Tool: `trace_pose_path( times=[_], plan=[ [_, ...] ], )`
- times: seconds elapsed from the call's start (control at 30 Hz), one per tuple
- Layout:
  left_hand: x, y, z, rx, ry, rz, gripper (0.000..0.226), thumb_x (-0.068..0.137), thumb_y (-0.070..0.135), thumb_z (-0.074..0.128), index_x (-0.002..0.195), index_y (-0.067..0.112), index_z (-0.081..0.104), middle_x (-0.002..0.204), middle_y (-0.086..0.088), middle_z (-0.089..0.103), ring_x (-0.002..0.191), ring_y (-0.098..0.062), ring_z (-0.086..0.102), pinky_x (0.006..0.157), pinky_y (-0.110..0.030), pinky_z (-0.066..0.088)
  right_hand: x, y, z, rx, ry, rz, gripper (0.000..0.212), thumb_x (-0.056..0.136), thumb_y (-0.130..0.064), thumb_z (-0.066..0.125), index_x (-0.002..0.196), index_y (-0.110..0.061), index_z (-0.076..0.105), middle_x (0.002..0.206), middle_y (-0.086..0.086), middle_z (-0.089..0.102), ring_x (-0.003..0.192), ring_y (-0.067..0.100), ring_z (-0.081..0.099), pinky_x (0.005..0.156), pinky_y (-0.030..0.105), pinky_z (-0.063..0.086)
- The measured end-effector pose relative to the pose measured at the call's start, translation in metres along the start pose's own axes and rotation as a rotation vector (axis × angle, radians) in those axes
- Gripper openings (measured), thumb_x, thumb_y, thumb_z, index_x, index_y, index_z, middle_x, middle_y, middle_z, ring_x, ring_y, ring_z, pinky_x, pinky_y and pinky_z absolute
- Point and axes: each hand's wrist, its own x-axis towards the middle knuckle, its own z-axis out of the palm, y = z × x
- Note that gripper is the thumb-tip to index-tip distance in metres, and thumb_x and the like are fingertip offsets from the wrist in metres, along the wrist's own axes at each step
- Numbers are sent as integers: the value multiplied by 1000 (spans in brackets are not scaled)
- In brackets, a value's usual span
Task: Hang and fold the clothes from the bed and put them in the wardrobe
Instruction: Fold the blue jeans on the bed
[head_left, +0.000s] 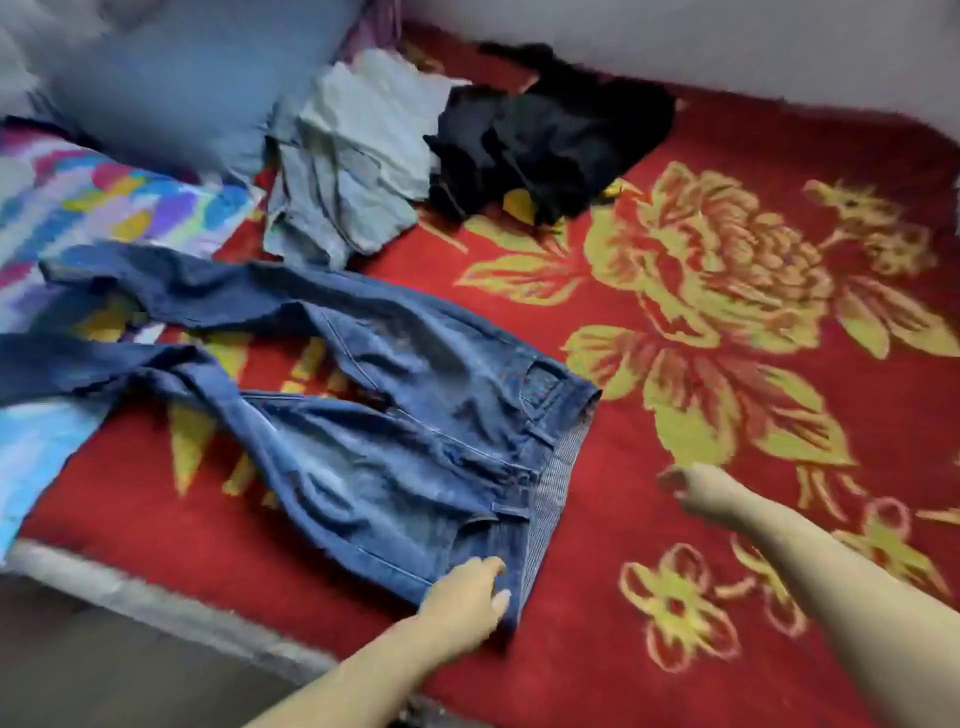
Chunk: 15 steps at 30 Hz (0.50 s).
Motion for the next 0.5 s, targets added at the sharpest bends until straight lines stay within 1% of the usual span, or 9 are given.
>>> trace_pose_path(
  times=[0.1,0.2,0.27,0.3,0.33,0.37,0.4,0.43,0.5],
  plan=[
    [44,6,45,17,84,-197,77,94,52,44,151,14,10,141,-10,33,132,-28,35,103,-42,37,54,-32,59,314,61,23,39,96,-19,52,131,-3,53,128,14,60,118,25,57,97,28,38],
    [74,9,82,78,24,-349,105,82,65,54,152,11,-3,140,-14,28,131,-30,34,98,-46,40,94,-91,100,672,108,128,67,93,-41,57,139,3,35,129,24,52,117,35,53,98,36,39],
    [88,4,96,156,70,-356,123,57,57,81,150,4,19,118,-18,46,106,-31,54,74,-45,52,111,-118,111,828,177,229,73,90,-41,62,138,1,27,134,27,45,120,39,49,98,38,39],
    [90,2,94,205,63,-345,122,42,43,90,142,0,38,98,-16,55,82,-28,62,57,-39,52,116,-125,112,912,196,245,65,89,-34,63,133,-2,27,127,25,48,110,37,54,90,36,42],
    [89,0,93,281,101,-313,112,39,30,92,136,-3,46,84,-14,59,64,-26,63,47,-34,49,120,-127,110,994,190,240,56,89,-25,63,127,-6,27,115,21,53,92,31,58,77,34,44],
    [85,3,91,319,59,-271,104,51,24,86,139,-5,40,89,-14,60,65,-26,65,50,-34,50,120,-124,107,1031,176,219,48,88,-18,60,122,-9,27,102,14,53,73,22,53,63,30,41],
    [80,11,88,316,34,-227,96,71,22,74,147,-4,22,106,-15,58,81,-28,67,63,-38,53,116,-117,104,1018,167,193,45,88,-15,58,121,-11,28,92,8,51,63,16,45,53,27,35],
    [73,24,86,284,8,-185,88,83,19,60,151,0,5,122,-14,52,99,-31,64,78,-40,51,109,-107,99,972,167,156,44,88,-13,56,123,-13,29,86,5,49,60,14,41,50,27,31],
    [49,68,89,153,-45,-109,83,89,17,49,152,5,-5,136,-14,45,116,-36,54,92,-43,44,85,-76,88,853,188,111,44,88,-12,54,127,-15,33,89,7,50,64,19,45,52,31,31]
  ],
)
